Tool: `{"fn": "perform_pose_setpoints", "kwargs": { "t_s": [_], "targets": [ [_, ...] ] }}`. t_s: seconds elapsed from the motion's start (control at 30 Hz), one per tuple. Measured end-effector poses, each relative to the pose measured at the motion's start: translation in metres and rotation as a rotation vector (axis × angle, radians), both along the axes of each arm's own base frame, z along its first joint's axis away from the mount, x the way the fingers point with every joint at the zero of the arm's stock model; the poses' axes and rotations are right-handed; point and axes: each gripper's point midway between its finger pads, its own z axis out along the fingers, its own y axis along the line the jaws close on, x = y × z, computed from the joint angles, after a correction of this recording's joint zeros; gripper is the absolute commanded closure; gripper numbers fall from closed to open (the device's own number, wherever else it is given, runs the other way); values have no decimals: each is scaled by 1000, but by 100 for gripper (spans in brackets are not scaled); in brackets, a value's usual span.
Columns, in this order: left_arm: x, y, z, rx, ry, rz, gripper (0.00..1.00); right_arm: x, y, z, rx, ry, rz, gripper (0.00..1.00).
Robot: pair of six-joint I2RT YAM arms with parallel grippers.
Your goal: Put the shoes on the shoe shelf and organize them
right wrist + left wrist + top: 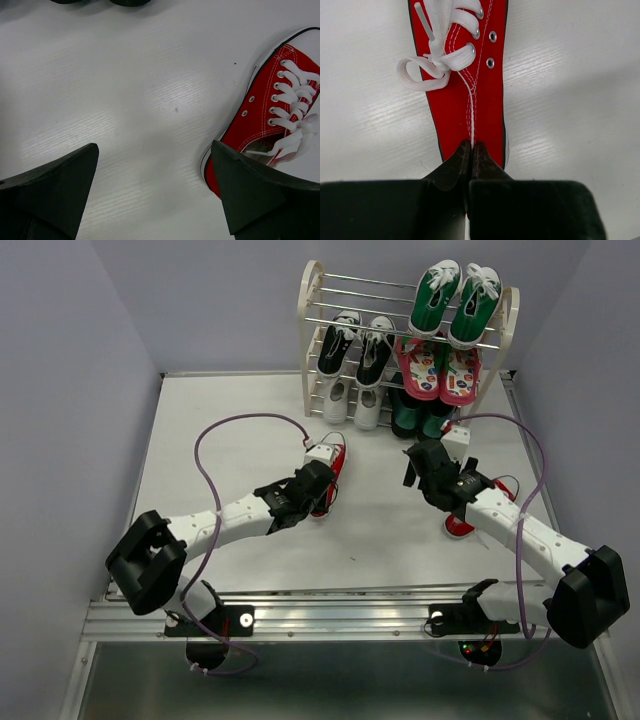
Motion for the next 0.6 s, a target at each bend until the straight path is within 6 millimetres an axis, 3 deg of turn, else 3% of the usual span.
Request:
{"fn": "perform_pose_setpoints", "kwargs": {
  "t_s": [0.3,0.5,0.6],
  "targets": [
    [-5,11,36,-29,-112,-10,100,1,-3,1,-34,1,8,0],
    [-7,17,81,-38,-181,-1,100,2,-4,1,-46,2,13,0],
    [-3,14,118,-61,-228,7,100,3,-5,2,-53,-1,13,0]
  ]
}}
